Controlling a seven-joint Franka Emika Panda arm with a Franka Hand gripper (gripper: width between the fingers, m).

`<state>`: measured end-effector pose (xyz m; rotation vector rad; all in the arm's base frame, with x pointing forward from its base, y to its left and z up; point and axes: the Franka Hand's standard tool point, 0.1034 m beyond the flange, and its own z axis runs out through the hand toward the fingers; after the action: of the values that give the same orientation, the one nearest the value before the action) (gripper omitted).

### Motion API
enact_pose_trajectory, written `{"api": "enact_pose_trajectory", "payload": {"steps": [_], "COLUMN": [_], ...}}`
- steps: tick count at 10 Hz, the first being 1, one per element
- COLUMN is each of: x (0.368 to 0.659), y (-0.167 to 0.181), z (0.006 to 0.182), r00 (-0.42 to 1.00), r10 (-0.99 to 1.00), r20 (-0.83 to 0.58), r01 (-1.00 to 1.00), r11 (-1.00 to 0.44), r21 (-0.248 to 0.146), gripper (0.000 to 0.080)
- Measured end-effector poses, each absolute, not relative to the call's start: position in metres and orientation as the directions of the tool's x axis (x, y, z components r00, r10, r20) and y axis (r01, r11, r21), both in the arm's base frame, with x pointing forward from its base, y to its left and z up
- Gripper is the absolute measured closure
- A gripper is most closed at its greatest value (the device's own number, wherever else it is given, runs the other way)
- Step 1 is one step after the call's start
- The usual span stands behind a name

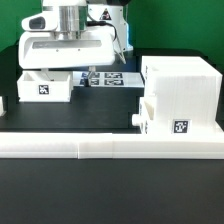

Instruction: Assemble drawer

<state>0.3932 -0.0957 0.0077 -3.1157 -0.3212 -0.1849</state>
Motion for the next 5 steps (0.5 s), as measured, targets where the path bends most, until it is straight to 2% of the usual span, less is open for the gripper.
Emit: {"api": "enact_pose_trajectory", "payload": {"steps": [4, 5], "x": [0.392, 0.392], "y": [-0.095, -0.095], "z": [0.0051, 0.0051], "r00": [0.972, 0.972], "r10": [0.204, 0.204], "r20": [0.115, 0.115], "r01": [0.205, 0.205], "r11": [-0.979, -0.979], "r21": [0.007, 0.007], "gripper": [0.0164, 0.0337]}}
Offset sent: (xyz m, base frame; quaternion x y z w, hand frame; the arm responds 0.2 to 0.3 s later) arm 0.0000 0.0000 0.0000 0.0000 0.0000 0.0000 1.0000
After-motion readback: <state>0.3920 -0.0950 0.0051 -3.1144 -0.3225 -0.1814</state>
